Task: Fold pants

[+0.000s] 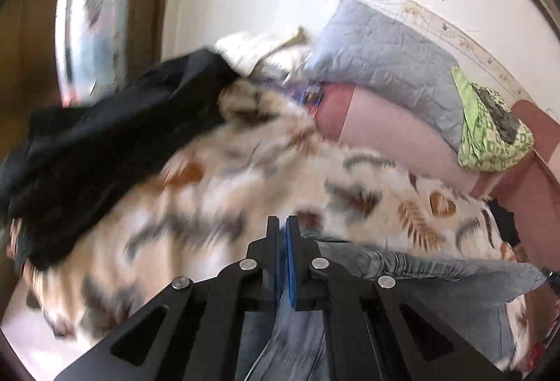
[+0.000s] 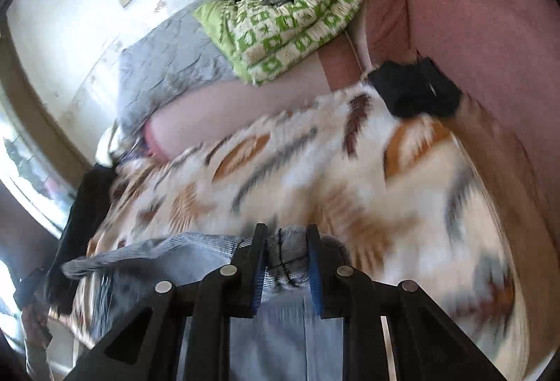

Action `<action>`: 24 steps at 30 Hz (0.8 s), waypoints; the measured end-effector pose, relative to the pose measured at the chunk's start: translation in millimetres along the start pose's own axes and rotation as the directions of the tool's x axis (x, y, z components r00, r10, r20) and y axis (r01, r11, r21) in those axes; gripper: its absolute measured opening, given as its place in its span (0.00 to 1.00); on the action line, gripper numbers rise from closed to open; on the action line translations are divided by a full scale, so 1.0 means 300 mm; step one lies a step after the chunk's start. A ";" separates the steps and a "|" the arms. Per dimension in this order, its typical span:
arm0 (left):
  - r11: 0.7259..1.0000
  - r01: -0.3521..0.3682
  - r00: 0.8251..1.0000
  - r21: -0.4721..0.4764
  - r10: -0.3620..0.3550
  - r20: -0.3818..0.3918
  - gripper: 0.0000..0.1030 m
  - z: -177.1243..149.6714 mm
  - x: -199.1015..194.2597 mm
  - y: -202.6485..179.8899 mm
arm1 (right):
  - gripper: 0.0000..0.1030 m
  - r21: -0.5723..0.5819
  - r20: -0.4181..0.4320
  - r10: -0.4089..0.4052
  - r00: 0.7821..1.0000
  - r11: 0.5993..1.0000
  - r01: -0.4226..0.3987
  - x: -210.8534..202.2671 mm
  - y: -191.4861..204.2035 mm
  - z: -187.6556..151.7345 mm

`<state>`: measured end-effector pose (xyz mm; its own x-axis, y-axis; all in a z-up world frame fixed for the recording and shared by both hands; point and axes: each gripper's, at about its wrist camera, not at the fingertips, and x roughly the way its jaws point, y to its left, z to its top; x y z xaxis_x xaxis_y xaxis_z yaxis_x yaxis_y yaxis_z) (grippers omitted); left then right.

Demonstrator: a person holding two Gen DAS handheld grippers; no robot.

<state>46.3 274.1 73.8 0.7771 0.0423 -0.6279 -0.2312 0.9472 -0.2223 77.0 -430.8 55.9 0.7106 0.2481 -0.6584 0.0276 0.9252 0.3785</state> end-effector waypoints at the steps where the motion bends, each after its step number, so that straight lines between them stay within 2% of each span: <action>1: 1.000 -0.027 0.999 0.009 0.027 -0.027 0.03 -0.044 -0.006 0.038 | 0.22 0.000 -0.024 0.000 1.000 1.000 0.000 -0.012 -0.014 -0.062; 2: 0.997 -0.069 0.996 0.029 0.071 -0.062 0.03 -0.099 -0.010 0.085 | 0.22 0.000 -0.070 0.006 0.998 1.000 -0.006 -0.017 -0.030 -0.152; 3: 0.996 -0.083 0.992 0.042 0.086 -0.089 0.03 -0.129 -0.007 0.110 | 0.24 -0.017 -0.131 0.010 0.991 1.000 -0.012 -0.004 -0.038 -0.215; 4: 0.994 -0.098 0.988 0.043 0.102 -0.116 0.03 -0.153 0.002 0.137 | 0.27 -0.048 -0.212 -0.001 0.977 0.999 -0.009 0.017 -0.047 -0.276; 5: 0.993 -0.110 0.983 0.031 0.114 -0.147 0.03 -0.173 0.010 0.159 | 0.29 -0.069 -0.266 -0.049 0.963 0.997 0.032 0.031 -0.063 -0.330; 6: 0.994 -0.104 0.977 0.022 0.106 -0.184 0.05 -0.182 0.026 0.166 | 0.36 -0.073 -0.275 -0.103 0.956 0.994 0.086 0.029 -0.082 -0.362; 7: 0.995 -0.097 0.972 0.017 0.098 -0.214 0.15 -0.184 0.042 0.160 | 0.49 -0.060 -0.271 -0.127 0.954 0.992 0.115 0.020 -0.098 -0.375; 8: 0.996 -0.091 0.968 0.006 0.090 -0.233 0.36 -0.181 0.058 0.139 | 0.54 -0.019 -0.250 -0.122 0.960 0.992 0.121 -0.002 -0.114 -0.373; 9: 0.998 -0.070 0.969 -0.002 0.068 -0.238 0.48 -0.180 0.062 0.120 | 0.60 0.019 -0.221 -0.112 0.969 0.993 0.119 -0.026 -0.122 -0.365; 10: 0.999 -0.035 0.969 -0.011 0.031 -0.244 0.67 -0.182 0.066 0.096 | 0.63 0.055 -0.183 -0.101 0.978 0.992 0.113 -0.053 -0.124 -0.351; 12: 0.998 0.023 0.970 -0.058 -0.036 -0.241 0.69 -0.194 0.089 0.032 | 0.67 0.114 -0.129 -0.065 0.990 0.990 0.080 -0.089 -0.111 -0.320; 14: 0.990 0.060 0.958 -0.126 -0.093 -0.273 0.69 -0.214 0.129 -0.010 | 0.68 0.161 -0.105 -0.004 0.994 0.987 0.021 -0.098 -0.086 -0.302; 15: 0.981 0.057 0.949 -0.187 -0.111 -0.296 0.69 -0.232 0.156 -0.017 | 0.68 0.182 -0.102 0.028 0.994 0.983 -0.009 -0.093 -0.070 -0.302; 16: 0.968 0.042 0.938 -0.247 -0.123 -0.324 0.69 -0.252 0.179 -0.019 | 0.68 0.201 -0.104 0.059 0.993 0.979 -0.037 -0.084 -0.055 -0.308; 18: 0.923 0.008 0.917 -0.385 -0.161 -0.366 0.69 -0.310 0.208 -0.006 | 0.68 0.249 -0.117 0.123 0.985 0.964 -0.091 -0.055 -0.037 -0.336; 20: 0.884 0.042 0.898 -0.465 -0.238 -0.371 0.69 -0.358 0.219 -0.013 | 0.68 0.276 -0.137 0.173 0.975 0.952 -0.130 -0.020 -0.018 -0.369; 21: 0.873 0.057 0.894 -0.484 -0.260 -0.364 0.69 -0.368 0.220 -0.025 | 0.68 0.281 -0.146 0.180 0.973 0.950 -0.134 -0.003 -0.009 -0.384; 24: 0.870 0.052 0.908 -0.491 -0.246 -0.340 0.69 -0.356 0.245 -0.045 | 0.68 0.305 -0.174 0.199 0.964 0.942 -0.140 0.061 0.002 -0.409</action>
<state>44.1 230.6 -48.9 0.5634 -0.3022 -0.7689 -0.4482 0.6700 -0.5918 3.8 -390.5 -36.0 0.5685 0.4736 -0.6726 0.1412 0.7494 0.6470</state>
